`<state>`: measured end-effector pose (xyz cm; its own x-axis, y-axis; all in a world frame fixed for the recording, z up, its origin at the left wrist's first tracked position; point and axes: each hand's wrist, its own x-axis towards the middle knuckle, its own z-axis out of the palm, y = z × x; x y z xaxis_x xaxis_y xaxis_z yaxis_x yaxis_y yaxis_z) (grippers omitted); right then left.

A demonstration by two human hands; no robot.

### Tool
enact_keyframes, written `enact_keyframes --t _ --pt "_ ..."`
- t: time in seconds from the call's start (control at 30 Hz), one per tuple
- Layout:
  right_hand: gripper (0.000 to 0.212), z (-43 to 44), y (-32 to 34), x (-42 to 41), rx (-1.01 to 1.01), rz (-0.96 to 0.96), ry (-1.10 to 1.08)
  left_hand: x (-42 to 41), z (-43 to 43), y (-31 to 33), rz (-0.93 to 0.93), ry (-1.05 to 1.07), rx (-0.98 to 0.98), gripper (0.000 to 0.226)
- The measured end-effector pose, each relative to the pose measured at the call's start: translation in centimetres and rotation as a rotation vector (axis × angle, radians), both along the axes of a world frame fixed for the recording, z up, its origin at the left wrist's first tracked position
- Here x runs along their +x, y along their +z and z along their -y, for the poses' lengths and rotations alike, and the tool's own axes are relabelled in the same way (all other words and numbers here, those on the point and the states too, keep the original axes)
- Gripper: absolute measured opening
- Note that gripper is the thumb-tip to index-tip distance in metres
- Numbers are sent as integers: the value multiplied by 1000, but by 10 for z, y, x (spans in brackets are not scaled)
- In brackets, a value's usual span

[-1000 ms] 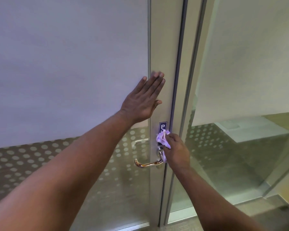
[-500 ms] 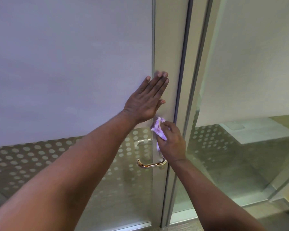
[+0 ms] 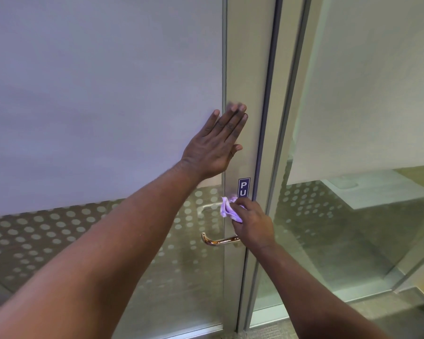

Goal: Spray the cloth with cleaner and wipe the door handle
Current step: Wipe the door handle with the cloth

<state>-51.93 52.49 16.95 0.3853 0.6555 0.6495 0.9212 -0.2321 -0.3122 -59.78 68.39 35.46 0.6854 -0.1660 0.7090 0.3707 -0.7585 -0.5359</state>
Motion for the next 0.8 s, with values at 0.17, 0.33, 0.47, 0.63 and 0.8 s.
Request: enact_keyframes --t 0.17,0.33,0.47,0.63,0.8 --pt "43 1 13 6 138 -116 -101 0 1 0 4 6 11 64" --pt "39 -10 42 2 289 -276 -138 0 1 0 7 -5 8 63" --pt "36 -13 59 -4 271 -83 -70 2 -1 -1 -2 1 9 64" --pt "38 -7 53 9 210 -20 -81 3 -5 -3 9 -15 9 65" --pt "40 5 26 19 145 -80 -118 5 -7 -3 14 -28 -3 65"
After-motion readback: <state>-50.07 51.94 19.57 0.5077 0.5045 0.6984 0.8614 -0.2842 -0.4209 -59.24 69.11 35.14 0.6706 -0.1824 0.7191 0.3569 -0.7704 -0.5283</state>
